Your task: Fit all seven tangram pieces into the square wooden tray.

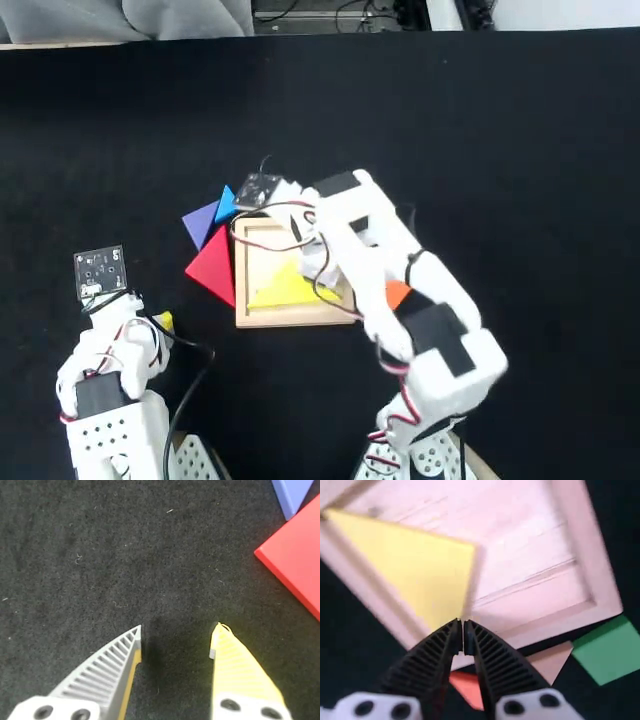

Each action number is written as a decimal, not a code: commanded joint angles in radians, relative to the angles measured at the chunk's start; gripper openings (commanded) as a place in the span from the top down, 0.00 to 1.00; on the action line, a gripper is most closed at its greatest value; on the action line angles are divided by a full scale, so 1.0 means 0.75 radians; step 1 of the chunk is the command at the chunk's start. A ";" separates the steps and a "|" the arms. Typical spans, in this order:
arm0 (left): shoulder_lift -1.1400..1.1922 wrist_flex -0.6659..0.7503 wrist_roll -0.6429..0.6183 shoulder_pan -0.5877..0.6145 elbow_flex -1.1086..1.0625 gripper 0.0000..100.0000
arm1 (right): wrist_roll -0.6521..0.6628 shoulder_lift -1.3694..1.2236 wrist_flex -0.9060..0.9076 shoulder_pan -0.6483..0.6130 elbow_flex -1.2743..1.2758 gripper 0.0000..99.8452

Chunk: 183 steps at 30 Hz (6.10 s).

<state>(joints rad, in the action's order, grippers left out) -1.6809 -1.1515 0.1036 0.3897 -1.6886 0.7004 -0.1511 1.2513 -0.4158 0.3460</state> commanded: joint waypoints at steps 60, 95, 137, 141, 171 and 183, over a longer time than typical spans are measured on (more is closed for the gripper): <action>0.008 0.293 0.293 -0.128 0.073 0.77 | -0.630 0.733 -0.215 0.428 0.429 0.99; 1.721 -0.162 0.084 -0.504 1.521 0.68 | -0.657 0.611 -0.487 0.436 0.635 0.81; 2.173 0.462 -0.104 -0.396 1.333 0.67 | -0.730 0.605 -0.487 0.556 0.635 0.81; 2.218 0.436 -0.053 -0.334 1.357 0.67 | -0.728 0.602 -0.487 0.556 0.635 0.81; 2.230 0.018 0.434 -0.056 1.497 0.89 | -0.728 0.609 -0.487 0.554 0.647 0.81; 1.845 -0.419 1.356 0.347 1.460 0.89 | -0.628 0.699 -0.456 0.559 0.668 0.81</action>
<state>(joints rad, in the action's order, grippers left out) -0.0775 -1.3433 0.9475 0.6383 -0.5976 0.2156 0.3030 0.8984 -0.0123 0.8462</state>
